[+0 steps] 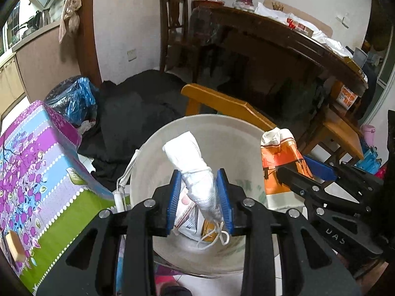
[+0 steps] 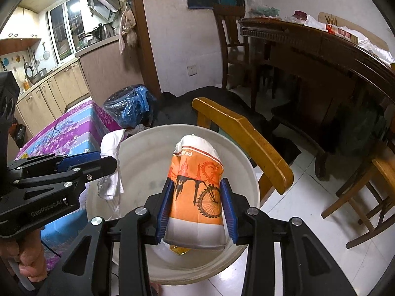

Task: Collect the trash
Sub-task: 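Open both tools over the white bucket to drop tissue and cup, then grasp the green box with the left tool while the right tool grasps the beige block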

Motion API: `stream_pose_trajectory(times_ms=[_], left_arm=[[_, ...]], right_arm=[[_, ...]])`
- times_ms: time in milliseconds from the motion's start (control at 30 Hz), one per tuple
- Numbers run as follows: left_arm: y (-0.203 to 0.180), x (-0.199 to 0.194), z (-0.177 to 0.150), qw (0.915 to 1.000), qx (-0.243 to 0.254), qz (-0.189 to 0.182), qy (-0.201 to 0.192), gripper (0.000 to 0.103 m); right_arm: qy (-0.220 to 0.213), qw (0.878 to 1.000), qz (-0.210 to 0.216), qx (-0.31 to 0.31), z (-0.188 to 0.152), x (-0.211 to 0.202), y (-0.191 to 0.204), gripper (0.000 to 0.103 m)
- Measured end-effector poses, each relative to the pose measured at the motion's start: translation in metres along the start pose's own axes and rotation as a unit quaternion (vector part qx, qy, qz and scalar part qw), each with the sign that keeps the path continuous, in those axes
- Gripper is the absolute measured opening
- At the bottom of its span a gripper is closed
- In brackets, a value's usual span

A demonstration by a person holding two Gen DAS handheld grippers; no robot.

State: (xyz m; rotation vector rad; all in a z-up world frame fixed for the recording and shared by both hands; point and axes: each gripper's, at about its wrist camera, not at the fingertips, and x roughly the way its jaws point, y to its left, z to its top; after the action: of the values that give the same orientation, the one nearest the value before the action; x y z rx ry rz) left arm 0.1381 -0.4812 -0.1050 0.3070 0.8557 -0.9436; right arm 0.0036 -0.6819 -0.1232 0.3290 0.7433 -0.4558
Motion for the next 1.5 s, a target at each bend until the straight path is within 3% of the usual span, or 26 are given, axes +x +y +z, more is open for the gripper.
stream_pose_trajectory(times_ms=[133, 633, 767, 833, 933, 1133, 1200, 1333, 1400, 1433, 1500], left_arm=[[0.002, 0.003, -0.001, 1.0, -0.005, 0.002, 0.004, 0.043], [0.001, -0.002, -0.003, 0.9999, -0.007, 0.009, -0.003, 0.043], [0.006, -0.015, -0.007, 0.9997, -0.003, 0.019, -0.013, 0.043], [0.012, -0.027, -0.014, 0.9996, 0.0, 0.022, -0.02, 0.043], [0.034, -0.051, -0.031, 0.9989, 0.003, 0.036, -0.031, 0.043], [0.118, -0.113, -0.083, 0.994, -0.074, 0.065, -0.047, 0.045], [0.155, -0.137, -0.103, 0.9886, -0.117, 0.078, -0.053, 0.046], [0.236, -0.199, -0.15, 0.9637, -0.216, 0.133, -0.082, 0.047], [0.273, -0.223, -0.171, 0.9465, -0.26, 0.166, -0.094, 0.056], [0.294, -0.235, -0.184, 0.9335, -0.287, 0.193, -0.095, 0.058], [0.335, -0.251, -0.209, 0.9064, -0.354, 0.213, -0.09, 0.058]], right_arm=[[-0.003, 1.0, -0.001, 0.005, -0.001, 0.002, -0.002, 0.041], [-0.015, 1.0, 0.0, 0.007, -0.005, -0.006, 0.003, 0.042], [-0.047, 0.999, 0.011, 0.001, -0.007, -0.03, 0.015, 0.042], [-0.077, 0.997, 0.026, -0.006, -0.012, -0.05, 0.025, 0.051], [-0.122, 0.991, 0.058, -0.015, -0.021, -0.081, 0.047, 0.067], [-0.134, 0.981, 0.135, -0.045, -0.042, -0.096, 0.108, 0.07], [-0.121, 0.978, 0.157, -0.057, -0.047, -0.09, 0.129, 0.07], [-0.089, 0.973, 0.197, -0.083, -0.058, -0.071, 0.179, 0.07], [-0.074, 0.969, 0.217, -0.093, -0.064, -0.063, 0.204, 0.07], [-0.066, 0.966, 0.227, -0.1, -0.067, -0.059, 0.217, 0.07], [-0.055, 0.961, 0.244, -0.115, -0.072, -0.054, 0.241, 0.07]])
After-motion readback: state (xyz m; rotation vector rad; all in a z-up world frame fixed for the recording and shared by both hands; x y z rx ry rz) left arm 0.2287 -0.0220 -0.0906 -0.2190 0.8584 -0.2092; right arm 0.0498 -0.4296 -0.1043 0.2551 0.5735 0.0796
